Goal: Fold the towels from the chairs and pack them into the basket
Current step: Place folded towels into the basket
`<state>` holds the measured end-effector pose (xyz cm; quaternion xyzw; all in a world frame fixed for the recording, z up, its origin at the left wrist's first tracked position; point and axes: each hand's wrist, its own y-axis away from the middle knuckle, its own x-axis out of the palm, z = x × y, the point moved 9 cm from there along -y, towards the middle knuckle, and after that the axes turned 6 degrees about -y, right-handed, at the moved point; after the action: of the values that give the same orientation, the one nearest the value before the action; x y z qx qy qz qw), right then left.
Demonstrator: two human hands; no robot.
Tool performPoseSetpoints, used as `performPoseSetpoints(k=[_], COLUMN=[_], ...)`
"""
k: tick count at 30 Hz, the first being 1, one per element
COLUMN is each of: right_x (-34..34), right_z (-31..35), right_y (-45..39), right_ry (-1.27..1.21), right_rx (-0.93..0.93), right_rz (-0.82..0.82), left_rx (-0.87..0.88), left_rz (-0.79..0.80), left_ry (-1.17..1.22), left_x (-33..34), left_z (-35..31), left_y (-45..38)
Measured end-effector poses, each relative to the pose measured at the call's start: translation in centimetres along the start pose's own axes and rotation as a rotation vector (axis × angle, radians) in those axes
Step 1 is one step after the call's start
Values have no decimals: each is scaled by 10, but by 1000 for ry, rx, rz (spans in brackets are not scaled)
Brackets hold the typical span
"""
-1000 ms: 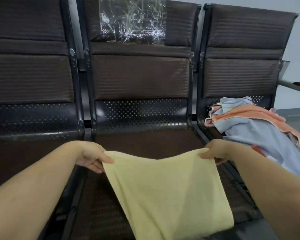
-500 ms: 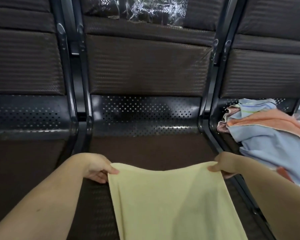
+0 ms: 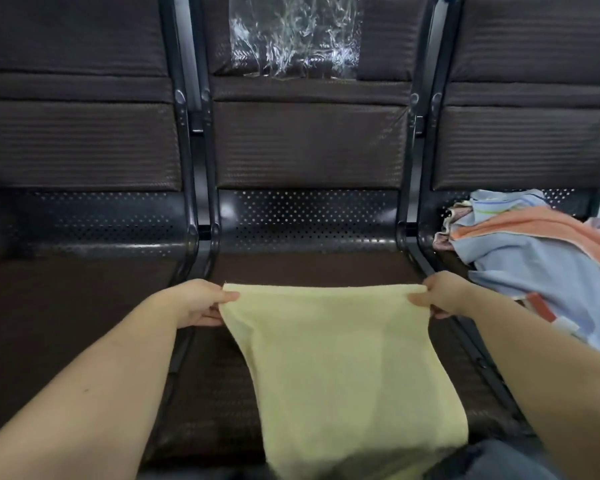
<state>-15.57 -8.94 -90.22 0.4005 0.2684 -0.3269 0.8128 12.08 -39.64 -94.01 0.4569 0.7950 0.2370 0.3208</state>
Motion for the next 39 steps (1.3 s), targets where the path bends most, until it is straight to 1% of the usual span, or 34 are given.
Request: performPoseSetpoints(k=[2, 4, 6, 8, 11, 13, 16, 18, 21, 23, 25, 27, 30, 32, 34, 37, 38, 39], right_x=[-1, 2, 11, 21, 27, 25, 20, 17, 11, 7, 4, -2, -7, -4, 3, 14, 17, 18], right_z=[2, 2, 1, -2, -6, -5, 0, 3, 8, 8, 8, 8, 6, 2, 0, -1, -1, -1], right_y=[21, 40, 66, 95, 138, 160, 181, 190, 194, 192, 190, 188, 187, 188, 185, 164, 155, 145], right_ry=[-53, -197, -341, -420, -457, -467, -492, -488, -398, -304, -156, -11, 103, 67, -86, -360, -437, -443], right_rx=[-6, 4, 41, 106, 203, 215, 201, 190, 129, 83, 31, -7, -26, 1, 35, 27, 1, -33], right_rz=[-3, 17, 109, 241, 392, 421, 427, 408, 342, 263, 165, 50, -29, -32, -23, -56, -100, -174], left_rx=[11, 27, 31, 10, -53, -83, -85, -58, 25, 71, 97, 106, 49, -3, -4, 84, 126, 166], left_rz=[1, 10, 37, 69, 116, 158, 184, 192, 141, 68, -42, -136, -168, -194, -225, -278, -311, -350], left_ry=[51, 126, 187, 165, 114, 130, 92, 56, -5, -88, -251, -381, -390, -309, -224, -75, -25, -28], left_x=[-3, -9, -14, -18, -20, -22, -28, -32, -38, -39, -39, -37, -30, -27, -23, -10, -6, -3], left_z=[3, 5, 10, 20, 40, 49, 55, 54, 45, 40, 37, 36, 41, 46, 46, 37, 34, 32], left_y=[27, 53, 77, 99, 132, 153, 177, 186, 189, 187, 182, 178, 174, 173, 171, 159, 152, 145])
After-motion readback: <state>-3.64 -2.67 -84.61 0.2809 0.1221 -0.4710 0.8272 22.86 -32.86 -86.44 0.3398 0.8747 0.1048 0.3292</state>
